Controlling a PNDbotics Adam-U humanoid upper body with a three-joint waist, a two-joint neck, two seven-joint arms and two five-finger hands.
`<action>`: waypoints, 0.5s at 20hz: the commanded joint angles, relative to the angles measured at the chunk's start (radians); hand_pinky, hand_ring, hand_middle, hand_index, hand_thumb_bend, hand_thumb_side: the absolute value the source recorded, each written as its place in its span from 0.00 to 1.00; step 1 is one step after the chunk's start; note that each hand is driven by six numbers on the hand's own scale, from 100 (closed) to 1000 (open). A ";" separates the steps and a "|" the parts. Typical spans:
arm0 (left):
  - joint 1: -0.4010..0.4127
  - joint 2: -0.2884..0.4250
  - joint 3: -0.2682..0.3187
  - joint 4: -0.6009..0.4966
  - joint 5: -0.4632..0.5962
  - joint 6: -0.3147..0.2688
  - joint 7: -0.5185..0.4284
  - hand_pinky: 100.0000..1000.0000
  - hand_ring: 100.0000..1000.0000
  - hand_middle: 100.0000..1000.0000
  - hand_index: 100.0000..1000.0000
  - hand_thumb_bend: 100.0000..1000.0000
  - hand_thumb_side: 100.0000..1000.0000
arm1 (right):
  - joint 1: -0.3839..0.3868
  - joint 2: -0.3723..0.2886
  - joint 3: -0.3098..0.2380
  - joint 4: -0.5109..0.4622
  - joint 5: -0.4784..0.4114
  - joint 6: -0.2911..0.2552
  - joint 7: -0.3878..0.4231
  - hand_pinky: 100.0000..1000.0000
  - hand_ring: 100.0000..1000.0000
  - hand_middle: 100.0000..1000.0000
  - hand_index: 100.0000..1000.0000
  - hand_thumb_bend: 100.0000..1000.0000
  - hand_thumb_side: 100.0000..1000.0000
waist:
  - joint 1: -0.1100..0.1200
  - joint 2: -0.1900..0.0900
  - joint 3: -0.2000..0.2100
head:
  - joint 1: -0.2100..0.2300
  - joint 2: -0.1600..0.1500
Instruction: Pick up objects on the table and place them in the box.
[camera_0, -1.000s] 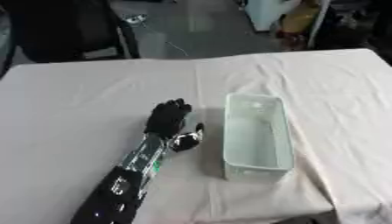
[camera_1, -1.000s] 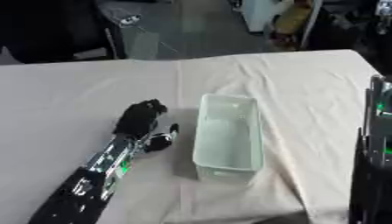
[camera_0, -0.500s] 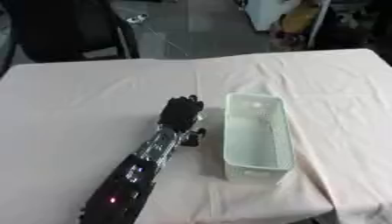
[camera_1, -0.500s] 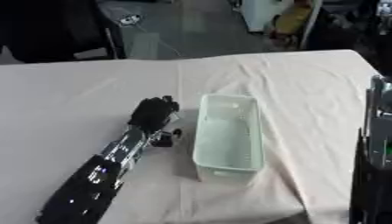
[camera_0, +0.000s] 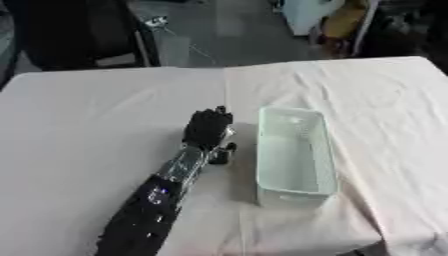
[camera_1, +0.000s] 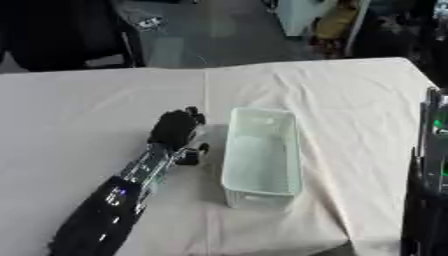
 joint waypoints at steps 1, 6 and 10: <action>-0.001 -0.006 0.006 0.017 0.021 0.002 0.014 0.00 0.02 0.29 0.25 0.00 0.07 | -0.024 -0.004 -0.001 -0.016 -0.001 -0.002 -0.002 0.67 0.78 0.85 0.87 0.00 0.67 | -0.004 -0.005 -0.001 | 0.001 -0.002; 0.058 -0.011 0.069 -0.057 0.256 0.038 0.035 0.00 0.00 0.40 0.19 0.00 0.32 | -0.025 -0.004 -0.004 -0.016 -0.001 -0.001 -0.004 0.67 0.78 0.85 0.87 0.00 0.68 | -0.004 -0.001 0.001 | -0.007 -0.005; 0.091 0.026 0.126 -0.230 0.682 0.068 0.082 0.00 0.00 0.45 0.15 0.00 0.26 | -0.024 -0.007 -0.007 -0.016 0.003 0.003 -0.006 0.67 0.78 0.85 0.87 0.00 0.68 | -0.002 -0.003 0.005 | -0.021 -0.001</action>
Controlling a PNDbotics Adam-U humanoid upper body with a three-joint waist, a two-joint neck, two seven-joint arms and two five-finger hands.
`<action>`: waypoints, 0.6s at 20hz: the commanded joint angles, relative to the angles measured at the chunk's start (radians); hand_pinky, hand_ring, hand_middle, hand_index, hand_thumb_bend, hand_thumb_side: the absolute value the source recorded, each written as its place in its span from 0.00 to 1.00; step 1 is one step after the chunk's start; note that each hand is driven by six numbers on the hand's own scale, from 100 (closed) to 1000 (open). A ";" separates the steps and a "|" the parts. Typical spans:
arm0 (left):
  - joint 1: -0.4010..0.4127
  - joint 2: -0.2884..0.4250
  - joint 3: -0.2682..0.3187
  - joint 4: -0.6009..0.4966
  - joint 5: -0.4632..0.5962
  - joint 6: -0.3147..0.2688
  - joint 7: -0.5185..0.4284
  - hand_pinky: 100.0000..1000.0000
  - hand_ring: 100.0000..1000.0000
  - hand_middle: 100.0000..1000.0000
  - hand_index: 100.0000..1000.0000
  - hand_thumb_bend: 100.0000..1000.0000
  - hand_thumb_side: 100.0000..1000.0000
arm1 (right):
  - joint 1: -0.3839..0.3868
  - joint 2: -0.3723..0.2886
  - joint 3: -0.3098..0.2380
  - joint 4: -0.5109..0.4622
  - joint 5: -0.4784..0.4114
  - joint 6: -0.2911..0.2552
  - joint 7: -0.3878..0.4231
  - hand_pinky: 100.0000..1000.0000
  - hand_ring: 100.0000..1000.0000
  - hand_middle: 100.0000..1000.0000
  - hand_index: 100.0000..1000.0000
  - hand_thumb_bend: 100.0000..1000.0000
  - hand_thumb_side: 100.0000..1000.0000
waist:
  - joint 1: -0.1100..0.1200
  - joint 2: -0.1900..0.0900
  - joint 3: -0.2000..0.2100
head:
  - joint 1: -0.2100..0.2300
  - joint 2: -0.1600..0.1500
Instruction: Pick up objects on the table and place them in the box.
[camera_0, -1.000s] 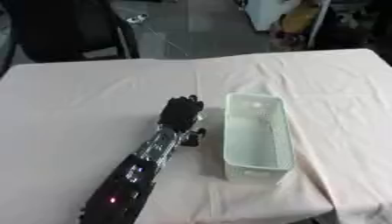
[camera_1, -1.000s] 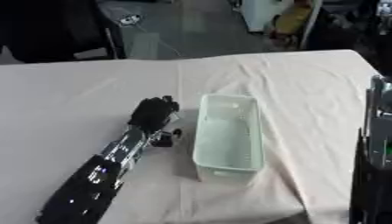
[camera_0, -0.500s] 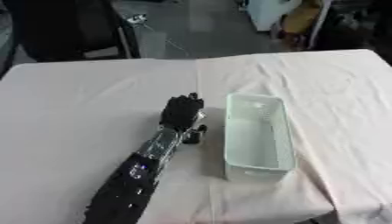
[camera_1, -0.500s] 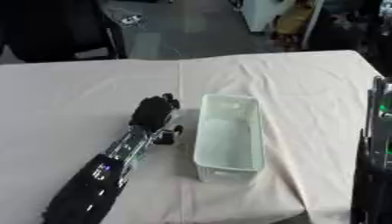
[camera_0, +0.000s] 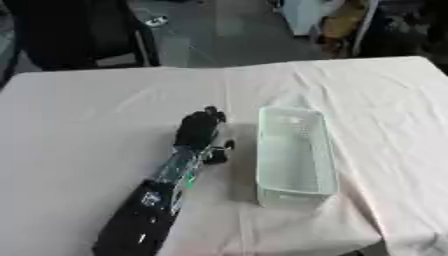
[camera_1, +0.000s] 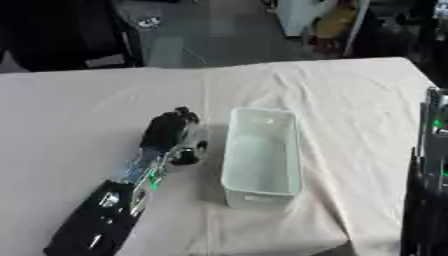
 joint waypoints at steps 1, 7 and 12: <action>-0.007 0.043 0.036 -0.149 0.315 0.023 0.041 0.00 0.00 0.47 0.15 0.00 0.36 | -0.022 -0.008 -0.006 -0.016 0.004 0.002 -0.004 0.67 0.78 0.85 0.87 0.00 0.68 | -0.001 -0.011 0.001 | -0.016 -0.001; -0.006 0.114 0.056 -0.342 0.593 0.059 0.106 0.00 0.00 0.46 0.15 0.00 0.43 | -0.019 -0.011 -0.008 -0.016 0.008 0.006 -0.006 0.67 0.77 0.85 0.87 0.00 0.68 | -0.001 -0.014 0.003 | -0.021 -0.012; -0.007 0.109 0.043 -0.396 0.613 0.069 0.114 0.00 0.00 0.46 0.15 0.00 0.41 | -0.018 -0.011 -0.007 -0.016 0.007 0.006 -0.006 0.67 0.77 0.85 0.87 0.00 0.68 | -0.001 -0.013 0.004 | -0.019 -0.017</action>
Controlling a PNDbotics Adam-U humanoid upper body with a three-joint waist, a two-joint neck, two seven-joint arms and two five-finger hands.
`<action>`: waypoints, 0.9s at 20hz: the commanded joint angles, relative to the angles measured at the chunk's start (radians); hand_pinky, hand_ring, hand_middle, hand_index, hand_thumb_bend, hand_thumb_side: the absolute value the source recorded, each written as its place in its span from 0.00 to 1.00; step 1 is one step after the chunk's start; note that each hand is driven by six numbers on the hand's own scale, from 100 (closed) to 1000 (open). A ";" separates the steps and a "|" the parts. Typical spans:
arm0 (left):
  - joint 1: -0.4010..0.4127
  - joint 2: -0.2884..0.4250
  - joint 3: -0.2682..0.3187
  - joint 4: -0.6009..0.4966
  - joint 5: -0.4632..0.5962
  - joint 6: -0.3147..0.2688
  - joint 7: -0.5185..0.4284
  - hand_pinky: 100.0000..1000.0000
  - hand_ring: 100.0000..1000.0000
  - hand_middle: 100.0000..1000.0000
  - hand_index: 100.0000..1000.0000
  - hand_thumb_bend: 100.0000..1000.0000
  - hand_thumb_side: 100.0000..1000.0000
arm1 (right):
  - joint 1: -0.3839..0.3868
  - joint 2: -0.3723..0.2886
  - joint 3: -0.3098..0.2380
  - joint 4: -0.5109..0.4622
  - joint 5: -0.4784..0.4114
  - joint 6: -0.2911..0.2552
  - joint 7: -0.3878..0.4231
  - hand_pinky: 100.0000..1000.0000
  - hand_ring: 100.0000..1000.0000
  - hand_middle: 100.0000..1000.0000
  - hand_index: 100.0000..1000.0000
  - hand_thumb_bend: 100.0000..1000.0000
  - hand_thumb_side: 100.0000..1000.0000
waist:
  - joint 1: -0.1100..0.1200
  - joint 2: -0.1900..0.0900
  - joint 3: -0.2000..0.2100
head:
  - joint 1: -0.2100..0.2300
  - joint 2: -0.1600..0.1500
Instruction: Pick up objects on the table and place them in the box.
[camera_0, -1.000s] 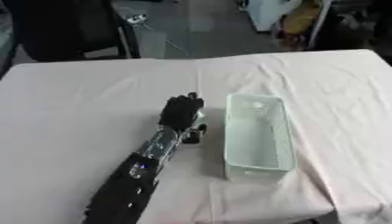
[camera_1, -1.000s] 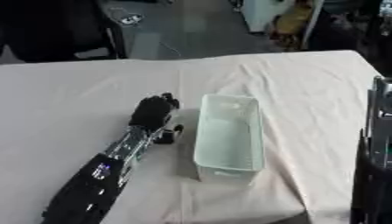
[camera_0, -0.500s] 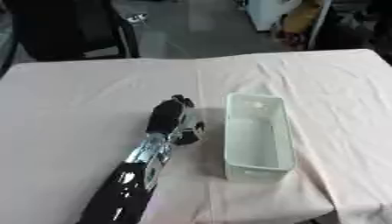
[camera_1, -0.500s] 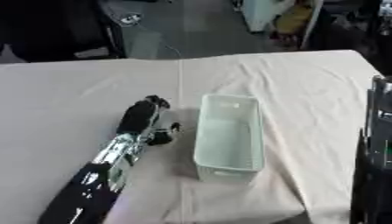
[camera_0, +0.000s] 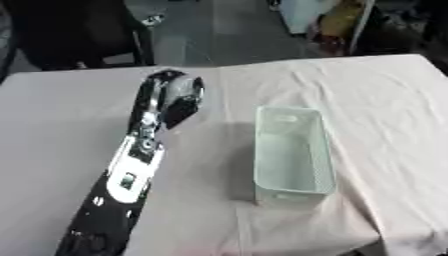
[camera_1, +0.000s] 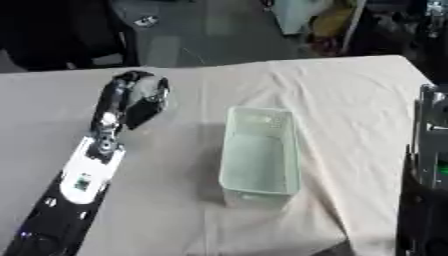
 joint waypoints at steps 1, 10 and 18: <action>-0.022 0.007 -0.014 -0.049 0.018 0.002 -0.005 0.00 0.00 0.46 0.15 0.00 0.41 | -0.018 -0.011 -0.002 -0.016 0.001 0.000 -0.001 0.67 0.77 0.85 0.87 0.00 0.68 | -0.001 -0.013 -0.001 | -0.008 -0.015; -0.162 -0.069 -0.205 0.059 -0.084 -0.017 -0.177 0.00 0.00 0.43 0.17 0.00 0.29 | -0.018 -0.004 0.010 -0.016 -0.008 -0.009 0.009 0.67 0.77 0.85 0.87 0.00 0.68 | -0.001 -0.014 -0.015 | 0.016 -0.015; -0.271 -0.160 -0.267 0.303 -0.314 -0.106 -0.257 0.00 0.02 0.43 0.28 0.00 0.22 | -0.023 0.006 0.017 -0.016 -0.017 -0.017 0.017 0.67 0.77 0.85 0.87 0.00 0.68 | 0.000 -0.011 -0.028 | 0.029 -0.013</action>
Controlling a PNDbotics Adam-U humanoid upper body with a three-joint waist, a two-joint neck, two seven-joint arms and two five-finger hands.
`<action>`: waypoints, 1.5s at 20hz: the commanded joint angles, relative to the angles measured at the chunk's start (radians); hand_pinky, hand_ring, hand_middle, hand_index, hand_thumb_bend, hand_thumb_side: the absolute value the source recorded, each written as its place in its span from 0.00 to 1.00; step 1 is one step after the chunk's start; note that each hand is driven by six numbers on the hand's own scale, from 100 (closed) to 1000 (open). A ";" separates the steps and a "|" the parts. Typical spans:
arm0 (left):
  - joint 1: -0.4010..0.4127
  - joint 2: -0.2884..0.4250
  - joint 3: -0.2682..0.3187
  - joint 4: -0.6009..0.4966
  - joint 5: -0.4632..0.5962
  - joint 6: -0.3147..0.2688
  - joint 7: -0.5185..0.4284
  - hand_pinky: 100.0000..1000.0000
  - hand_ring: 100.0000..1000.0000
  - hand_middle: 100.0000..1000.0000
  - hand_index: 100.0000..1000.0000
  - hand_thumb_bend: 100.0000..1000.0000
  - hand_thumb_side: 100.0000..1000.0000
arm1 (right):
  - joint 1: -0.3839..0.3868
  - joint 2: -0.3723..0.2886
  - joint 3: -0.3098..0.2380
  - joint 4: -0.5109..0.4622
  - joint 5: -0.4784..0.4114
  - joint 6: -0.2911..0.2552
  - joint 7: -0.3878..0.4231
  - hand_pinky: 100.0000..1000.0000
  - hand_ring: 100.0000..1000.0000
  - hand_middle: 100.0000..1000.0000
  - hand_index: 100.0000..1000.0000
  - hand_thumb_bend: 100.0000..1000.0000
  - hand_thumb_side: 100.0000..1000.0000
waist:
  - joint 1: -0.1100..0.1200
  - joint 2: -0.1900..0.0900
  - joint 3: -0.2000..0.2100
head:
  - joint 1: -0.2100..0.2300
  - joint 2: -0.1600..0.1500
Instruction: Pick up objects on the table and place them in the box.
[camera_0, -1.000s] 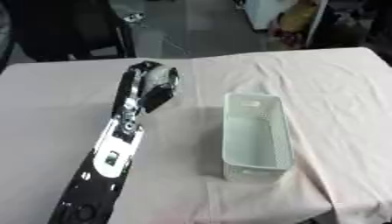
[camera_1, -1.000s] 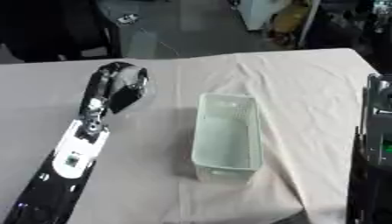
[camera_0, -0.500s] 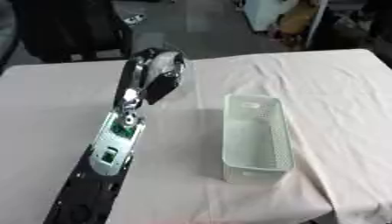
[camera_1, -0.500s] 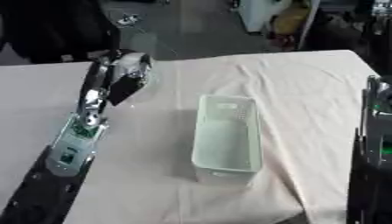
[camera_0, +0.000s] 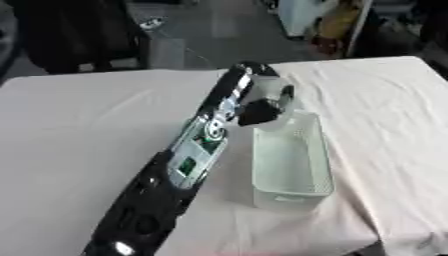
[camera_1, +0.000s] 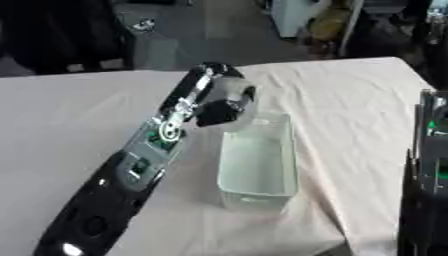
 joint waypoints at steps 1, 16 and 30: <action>-0.045 -0.031 -0.013 0.069 -0.102 -0.052 -0.011 0.00 0.15 0.51 0.43 0.00 0.31 | -0.023 -0.002 0.004 -0.016 -0.007 -0.004 0.003 0.67 0.77 0.85 0.87 0.00 0.68 | -0.003 -0.009 -0.003 | 0.010 -0.007; -0.052 -0.040 -0.022 0.027 -0.579 -0.305 0.011 0.93 0.97 1.00 0.98 0.60 0.90 | -0.024 -0.005 0.004 -0.016 -0.006 -0.004 0.005 0.67 0.77 0.85 0.87 0.00 0.68 | -0.004 -0.009 -0.001 | 0.011 -0.005; -0.001 0.038 0.026 -0.208 -0.457 -0.325 0.095 0.70 0.82 0.91 0.90 0.00 0.45 | -0.023 -0.010 0.000 -0.016 -0.003 0.000 0.003 0.67 0.77 0.85 0.87 0.00 0.68 | -0.003 -0.007 0.006 | 0.005 0.000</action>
